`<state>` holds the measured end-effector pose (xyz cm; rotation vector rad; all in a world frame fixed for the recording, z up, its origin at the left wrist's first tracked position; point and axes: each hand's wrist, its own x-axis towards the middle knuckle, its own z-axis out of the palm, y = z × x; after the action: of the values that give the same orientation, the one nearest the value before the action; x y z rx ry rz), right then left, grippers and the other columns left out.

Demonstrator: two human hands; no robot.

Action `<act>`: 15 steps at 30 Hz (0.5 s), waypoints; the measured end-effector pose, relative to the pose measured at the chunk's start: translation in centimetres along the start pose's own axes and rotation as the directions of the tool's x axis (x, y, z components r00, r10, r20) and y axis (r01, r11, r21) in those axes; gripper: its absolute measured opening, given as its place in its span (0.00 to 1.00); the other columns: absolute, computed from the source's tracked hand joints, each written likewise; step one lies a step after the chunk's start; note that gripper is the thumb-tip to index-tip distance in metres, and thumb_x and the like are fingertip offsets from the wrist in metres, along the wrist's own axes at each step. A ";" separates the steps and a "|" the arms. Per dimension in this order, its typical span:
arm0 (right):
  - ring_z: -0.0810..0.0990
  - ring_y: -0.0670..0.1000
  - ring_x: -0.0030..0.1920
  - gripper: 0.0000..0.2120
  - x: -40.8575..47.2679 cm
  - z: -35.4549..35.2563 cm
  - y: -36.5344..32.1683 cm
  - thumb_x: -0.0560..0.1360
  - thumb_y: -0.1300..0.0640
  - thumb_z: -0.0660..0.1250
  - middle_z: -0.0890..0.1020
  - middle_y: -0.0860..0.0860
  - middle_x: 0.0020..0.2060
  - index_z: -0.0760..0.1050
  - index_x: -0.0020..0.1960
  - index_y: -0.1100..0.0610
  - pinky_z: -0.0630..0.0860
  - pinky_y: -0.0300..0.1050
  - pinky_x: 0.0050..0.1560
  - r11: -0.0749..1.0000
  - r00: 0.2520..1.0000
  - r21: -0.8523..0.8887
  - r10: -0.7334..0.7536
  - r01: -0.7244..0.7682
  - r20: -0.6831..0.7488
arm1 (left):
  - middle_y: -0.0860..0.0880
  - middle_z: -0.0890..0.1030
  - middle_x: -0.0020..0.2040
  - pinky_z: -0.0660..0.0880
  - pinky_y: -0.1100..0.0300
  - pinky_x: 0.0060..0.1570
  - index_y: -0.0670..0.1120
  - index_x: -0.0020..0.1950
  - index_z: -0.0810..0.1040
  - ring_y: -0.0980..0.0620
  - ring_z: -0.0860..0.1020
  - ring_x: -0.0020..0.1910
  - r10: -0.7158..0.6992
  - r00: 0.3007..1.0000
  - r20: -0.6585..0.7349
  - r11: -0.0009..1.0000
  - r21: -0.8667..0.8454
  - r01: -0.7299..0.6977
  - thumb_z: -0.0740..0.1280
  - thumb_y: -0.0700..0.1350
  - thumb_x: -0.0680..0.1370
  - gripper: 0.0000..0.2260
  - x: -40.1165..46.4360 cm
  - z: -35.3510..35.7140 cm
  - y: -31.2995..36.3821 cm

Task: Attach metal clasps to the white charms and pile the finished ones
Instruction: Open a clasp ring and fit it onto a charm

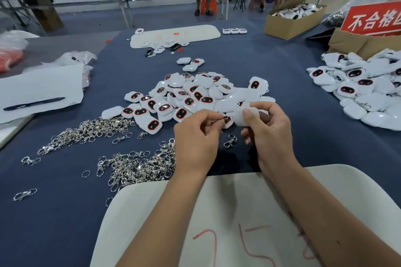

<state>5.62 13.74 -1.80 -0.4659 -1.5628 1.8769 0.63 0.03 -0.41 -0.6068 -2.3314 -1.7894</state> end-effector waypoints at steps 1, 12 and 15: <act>0.76 0.48 0.28 0.07 0.1 0.0 0.0 0.79 0.62 0.72 0.83 0.51 0.35 0.76 0.55 0.60 0.73 0.40 0.27 1.000 1.000 0.009 0.005 -0.005 -0.018 | 0.50 0.85 0.36 0.79 0.61 0.43 0.45 0.46 0.86 0.48 0.83 0.38 -0.009 1.000 0.005 1.000 0.007 0.009 0.75 0.38 0.76 0.03 0.0 0.1 0.2; 0.83 0.48 0.31 0.07 3.0 -4.7 -1.3 0.75 0.58 0.74 0.85 0.53 0.40 0.80 0.49 0.49 0.82 0.49 0.38 0.987 0.808 -0.152 -0.136 0.058 -0.573 | 0.49 0.86 0.42 0.81 0.51 0.51 0.43 0.48 0.86 0.50 0.84 0.42 0.002 0.992 0.126 1.000 0.010 -0.003 0.71 0.37 0.77 0.05 0.9 9.5 4.9; 0.87 0.45 0.43 0.20 4.2 -6.6 -2.3 0.78 0.62 0.71 0.85 0.55 0.50 0.76 0.68 0.51 0.84 0.43 0.50 0.981 0.691 -0.147 -0.194 0.127 -0.697 | 0.49 0.86 0.44 0.80 0.55 0.52 0.44 0.52 0.86 0.53 0.84 0.44 -0.009 0.993 0.116 0.999 -0.036 0.013 0.69 0.38 0.78 0.06 1.5 11.9 6.3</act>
<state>7.32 21.64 -0.52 -0.9335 -1.0992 1.2498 3.36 13.01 2.36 -0.7223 -2.3843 -1.8532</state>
